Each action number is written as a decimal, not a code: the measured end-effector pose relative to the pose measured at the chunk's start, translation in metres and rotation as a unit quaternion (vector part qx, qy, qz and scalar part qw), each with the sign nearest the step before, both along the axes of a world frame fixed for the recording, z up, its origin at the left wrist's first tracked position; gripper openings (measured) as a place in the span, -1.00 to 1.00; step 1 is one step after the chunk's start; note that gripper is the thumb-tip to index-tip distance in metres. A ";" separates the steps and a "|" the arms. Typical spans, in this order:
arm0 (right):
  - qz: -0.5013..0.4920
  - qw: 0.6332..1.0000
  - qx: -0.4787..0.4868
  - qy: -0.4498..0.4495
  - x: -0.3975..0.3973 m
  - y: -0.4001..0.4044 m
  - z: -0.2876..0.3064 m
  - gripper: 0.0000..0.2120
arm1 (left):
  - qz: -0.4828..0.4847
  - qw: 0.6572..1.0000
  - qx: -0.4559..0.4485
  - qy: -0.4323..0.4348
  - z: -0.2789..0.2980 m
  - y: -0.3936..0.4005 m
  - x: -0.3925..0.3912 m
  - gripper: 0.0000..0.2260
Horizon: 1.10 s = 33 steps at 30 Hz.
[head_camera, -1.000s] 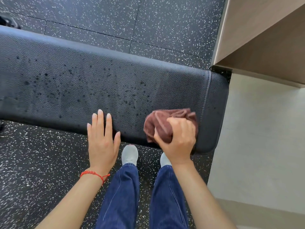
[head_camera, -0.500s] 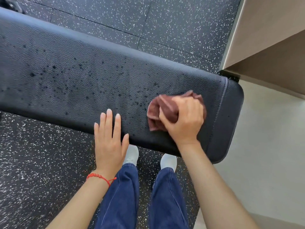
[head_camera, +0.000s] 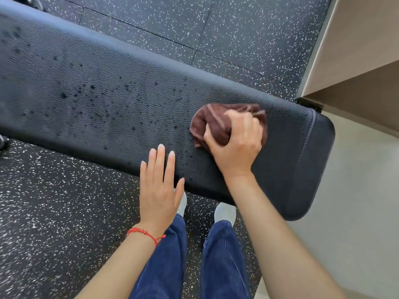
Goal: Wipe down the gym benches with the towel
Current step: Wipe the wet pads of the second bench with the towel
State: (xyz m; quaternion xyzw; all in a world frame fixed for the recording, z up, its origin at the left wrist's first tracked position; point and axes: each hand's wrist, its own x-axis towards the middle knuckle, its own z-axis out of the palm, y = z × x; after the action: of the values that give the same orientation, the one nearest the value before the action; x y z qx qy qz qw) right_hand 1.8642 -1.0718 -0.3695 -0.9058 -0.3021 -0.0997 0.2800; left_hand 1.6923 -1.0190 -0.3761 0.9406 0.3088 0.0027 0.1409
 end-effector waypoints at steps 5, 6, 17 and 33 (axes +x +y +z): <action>0.037 0.999 0.003 0.037 -0.076 -0.026 -0.003 -0.64 | -0.054 0.998 -0.031 -0.016 0.008 0.015 -0.009 -0.56; 0.042 0.998 0.000 0.041 -0.089 -0.030 -0.003 -0.65 | -0.065 0.997 -0.036 -0.019 0.009 0.020 -0.012 -0.56; 0.082 0.996 -0.025 -0.023 -0.061 0.004 -0.002 -0.67 | -0.046 0.999 -0.018 0.013 0.008 0.056 -0.038 -0.56; 0.008 1.000 0.012 0.012 0.014 0.083 0.004 -0.64 | 0.034 0.999 -0.030 0.011 0.008 0.039 -0.024 -0.56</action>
State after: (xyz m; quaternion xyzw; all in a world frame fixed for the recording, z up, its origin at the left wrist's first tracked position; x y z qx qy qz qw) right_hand 1.8783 -0.9893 -0.3655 -0.9010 -0.3048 -0.0906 0.2952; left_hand 1.6681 -0.9802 -0.3676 0.9250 0.3419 -0.0117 0.1651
